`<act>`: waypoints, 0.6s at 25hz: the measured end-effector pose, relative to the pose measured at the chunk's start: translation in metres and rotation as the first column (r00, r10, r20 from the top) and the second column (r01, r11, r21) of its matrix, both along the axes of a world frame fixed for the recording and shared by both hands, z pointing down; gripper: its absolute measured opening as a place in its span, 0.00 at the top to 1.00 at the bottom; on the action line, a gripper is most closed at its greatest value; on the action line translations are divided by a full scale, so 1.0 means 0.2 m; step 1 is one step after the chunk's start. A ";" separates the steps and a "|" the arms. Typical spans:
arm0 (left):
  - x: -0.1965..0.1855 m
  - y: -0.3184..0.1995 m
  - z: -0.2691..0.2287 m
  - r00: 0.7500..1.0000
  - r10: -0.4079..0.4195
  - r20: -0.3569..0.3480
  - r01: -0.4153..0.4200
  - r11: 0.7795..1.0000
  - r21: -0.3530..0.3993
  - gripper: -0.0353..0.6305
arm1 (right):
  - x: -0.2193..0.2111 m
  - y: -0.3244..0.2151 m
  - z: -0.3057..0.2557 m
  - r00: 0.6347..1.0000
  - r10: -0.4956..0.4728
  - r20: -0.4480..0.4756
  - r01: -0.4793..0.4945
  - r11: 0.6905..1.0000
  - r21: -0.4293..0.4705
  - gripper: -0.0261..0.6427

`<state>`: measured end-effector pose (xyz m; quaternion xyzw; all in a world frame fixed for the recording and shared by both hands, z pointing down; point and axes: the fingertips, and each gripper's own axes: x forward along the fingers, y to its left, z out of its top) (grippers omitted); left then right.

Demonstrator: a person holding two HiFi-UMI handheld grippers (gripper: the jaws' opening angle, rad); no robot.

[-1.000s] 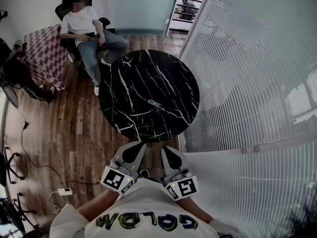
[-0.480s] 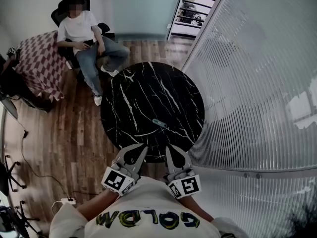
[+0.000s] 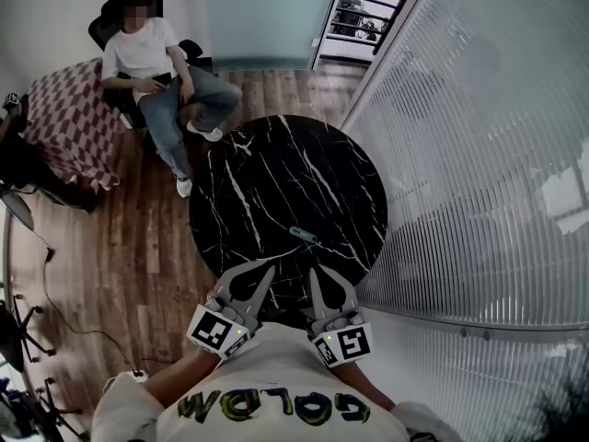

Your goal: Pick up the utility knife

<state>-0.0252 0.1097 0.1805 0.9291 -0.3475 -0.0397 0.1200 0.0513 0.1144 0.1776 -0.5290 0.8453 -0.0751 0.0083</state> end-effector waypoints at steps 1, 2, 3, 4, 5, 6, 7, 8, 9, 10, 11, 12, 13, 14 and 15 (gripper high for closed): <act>0.00 -0.01 0.00 1.000 -0.001 -0.002 0.001 1.000 0.000 0.94 | 0.01 0.00 0.00 1.000 0.003 -0.001 -0.003 1.000 0.001 0.96; 0.01 -0.01 -0.01 1.000 -0.001 -0.002 0.001 1.000 0.000 0.94 | 0.02 0.00 0.00 1.000 0.004 -0.001 -0.004 1.000 0.001 0.96; 0.02 -0.01 -0.01 1.000 0.000 -0.001 0.000 1.000 0.001 0.94 | 0.03 -0.01 0.00 1.000 0.005 -0.001 -0.005 1.000 0.001 0.96; 0.03 -0.01 -0.01 1.000 0.002 0.000 -0.002 1.000 0.001 0.94 | 0.04 -0.01 0.00 1.000 0.003 -0.003 -0.003 1.000 0.001 0.96; 0.05 -0.01 -0.01 1.000 0.005 -0.001 -0.005 1.000 -0.002 0.94 | 0.05 -0.01 -0.01 1.000 -0.001 -0.007 0.001 1.000 0.000 0.96; 0.07 -0.01 -0.01 1.000 0.009 -0.006 -0.009 1.000 -0.009 0.94 | 0.06 -0.01 -0.01 1.000 -0.009 -0.017 0.009 1.000 -0.001 0.96; 0.09 0.00 -0.02 1.000 0.013 -0.014 -0.014 1.000 -0.019 0.94 | 0.07 0.00 -0.02 0.999 -0.019 -0.033 0.019 1.000 0.001 0.96; 0.11 0.00 -0.02 1.000 0.019 -0.021 -0.019 1.000 -0.025 0.94 | 0.08 0.00 -0.02 0.998 -0.026 -0.052 0.027 1.000 0.005 0.96; 0.12 0.00 -0.03 0.999 0.023 -0.024 -0.024 0.999 -0.024 0.94 | 0.09 -0.01 -0.03 0.997 -0.031 -0.066 0.032 0.999 0.010 0.96; 0.13 0.00 -0.04 0.999 0.026 -0.023 -0.026 0.999 -0.020 0.94 | 0.10 -0.02 -0.03 0.997 -0.034 -0.074 0.035 0.999 0.014 0.96; 0.13 -0.02 -0.04 0.999 0.025 -0.021 -0.025 1.000 -0.019 0.94 | 0.11 -0.04 -0.03 0.996 -0.037 -0.077 0.039 0.999 0.014 0.96; 0.13 -0.04 -0.03 1.000 0.022 -0.016 -0.022 1.000 -0.021 0.94 | 0.11 -0.06 -0.03 0.995 -0.043 -0.085 0.044 0.999 0.010 0.96; 0.14 -0.04 -0.02 1.000 0.019 -0.011 -0.020 0.999 -0.028 0.94 | 0.11 -0.07 -0.02 0.994 -0.051 -0.102 0.051 0.999 0.003 0.96; 0.14 -0.05 -0.01 1.000 0.019 -0.005 -0.019 0.999 -0.036 0.94 | 0.11 -0.07 0.00 0.990 -0.061 -0.128 0.061 0.998 -0.005 0.96; 0.14 -0.06 0.00 1.000 0.020 0.001 -0.020 0.999 -0.043 0.94 | 0.11 -0.07 0.02 0.985 -0.074 -0.155 0.073 0.997 -0.012 0.96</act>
